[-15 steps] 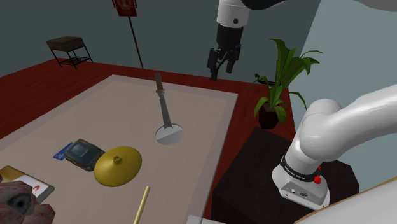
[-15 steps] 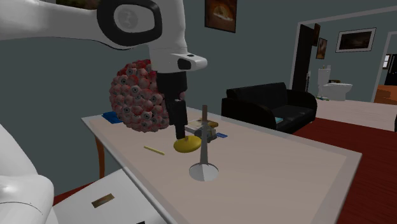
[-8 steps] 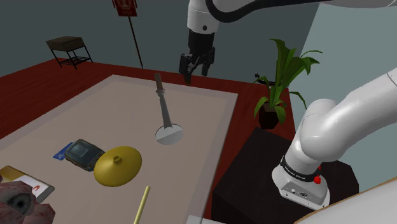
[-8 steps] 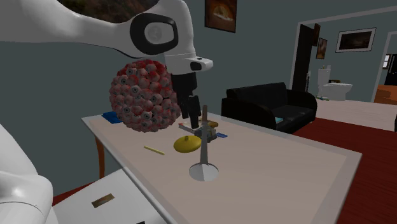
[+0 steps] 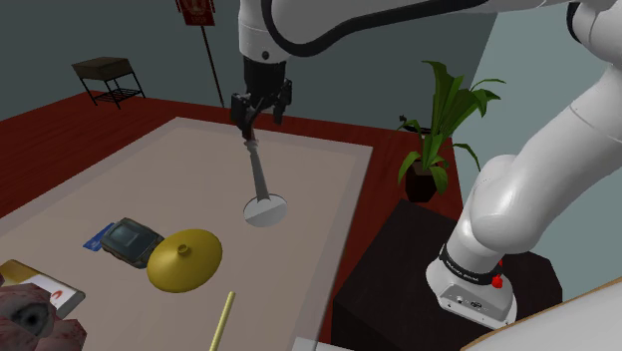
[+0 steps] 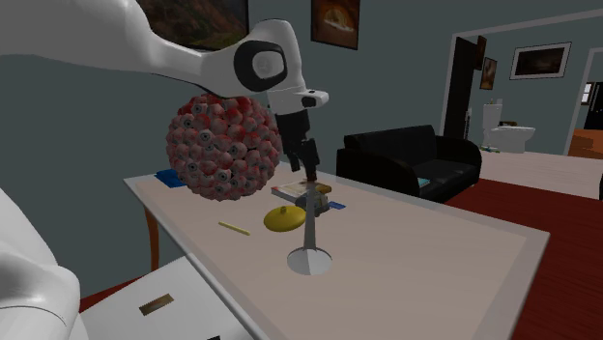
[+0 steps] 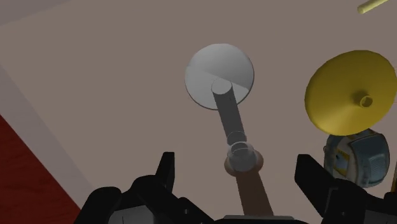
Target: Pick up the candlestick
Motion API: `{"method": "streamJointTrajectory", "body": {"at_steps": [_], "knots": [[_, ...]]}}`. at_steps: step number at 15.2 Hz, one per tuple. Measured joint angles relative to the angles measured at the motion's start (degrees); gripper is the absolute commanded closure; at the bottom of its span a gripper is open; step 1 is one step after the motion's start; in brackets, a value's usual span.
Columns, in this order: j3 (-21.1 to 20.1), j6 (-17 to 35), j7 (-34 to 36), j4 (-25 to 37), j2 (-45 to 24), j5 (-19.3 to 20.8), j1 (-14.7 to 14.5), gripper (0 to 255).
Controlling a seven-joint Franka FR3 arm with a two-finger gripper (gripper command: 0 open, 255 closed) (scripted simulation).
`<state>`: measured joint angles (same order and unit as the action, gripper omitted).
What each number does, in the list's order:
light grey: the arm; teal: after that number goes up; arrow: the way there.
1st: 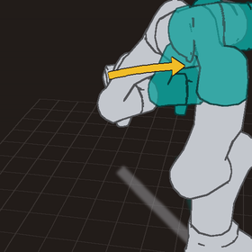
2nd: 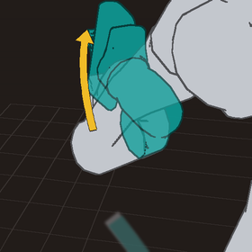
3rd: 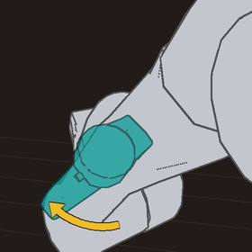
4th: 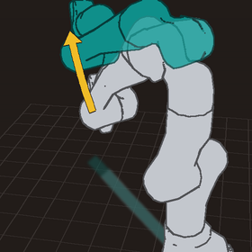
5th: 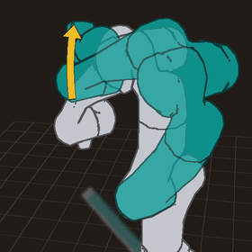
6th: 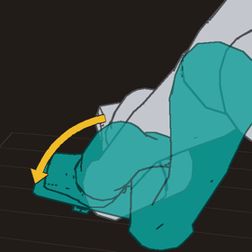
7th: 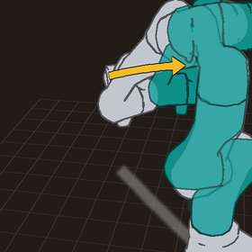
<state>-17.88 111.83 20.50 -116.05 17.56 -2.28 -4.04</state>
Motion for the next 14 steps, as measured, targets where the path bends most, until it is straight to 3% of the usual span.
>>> {"method": "streamJointTrajectory", "body": {"at_steps": [2,9,10,14], "knots": [[-1.05,0.66,1.17,2.00,-2.32,1.00,-0.06,0],[-1.56,6.01,1.73,-2.32,-3.26,1.37,-0.16,0],[-1.58,6.28,1.77,-2.60,-3.23,1.36,-0.18,255],[-1.62,6.59,1.83,-2.89,-3.14,1.35,-0.21,255]]}}
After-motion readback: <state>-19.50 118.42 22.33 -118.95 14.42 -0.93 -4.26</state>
